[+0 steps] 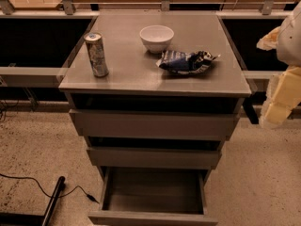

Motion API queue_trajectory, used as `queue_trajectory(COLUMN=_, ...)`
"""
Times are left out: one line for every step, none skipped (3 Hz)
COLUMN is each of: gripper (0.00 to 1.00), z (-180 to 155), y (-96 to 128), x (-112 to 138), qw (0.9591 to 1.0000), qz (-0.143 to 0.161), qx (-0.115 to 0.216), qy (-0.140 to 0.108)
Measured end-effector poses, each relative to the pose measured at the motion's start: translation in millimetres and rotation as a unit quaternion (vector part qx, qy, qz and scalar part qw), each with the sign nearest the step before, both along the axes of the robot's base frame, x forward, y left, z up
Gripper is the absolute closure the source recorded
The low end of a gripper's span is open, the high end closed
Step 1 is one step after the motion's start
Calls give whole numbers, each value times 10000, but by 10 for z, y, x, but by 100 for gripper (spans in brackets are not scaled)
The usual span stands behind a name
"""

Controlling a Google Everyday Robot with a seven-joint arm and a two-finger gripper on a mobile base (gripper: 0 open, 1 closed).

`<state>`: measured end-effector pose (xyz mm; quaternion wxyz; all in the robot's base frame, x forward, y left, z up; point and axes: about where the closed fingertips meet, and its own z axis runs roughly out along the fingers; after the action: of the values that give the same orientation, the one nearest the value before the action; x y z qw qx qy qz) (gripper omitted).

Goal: Place redbull can into bottom drawer

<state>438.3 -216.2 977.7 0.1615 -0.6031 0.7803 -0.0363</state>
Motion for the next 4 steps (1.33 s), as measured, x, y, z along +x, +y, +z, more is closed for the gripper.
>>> queue_trajectory(gripper=0, z=10, y=4, x=2, qw=10000, qz=2, qx=11, qy=-19)
queue_trajectory(gripper=0, z=234, y=317, x=296, qw=9984, qz=89, qx=316, qy=-455)
queue_trajectory(gripper=0, z=604, y=859, x=755, qw=9909, qz=402, qx=841, qy=-973)
queue_trajectory(gripper=0, z=971, y=1430, x=1198, qw=9786, qz=704, qx=1426, qy=-1305)
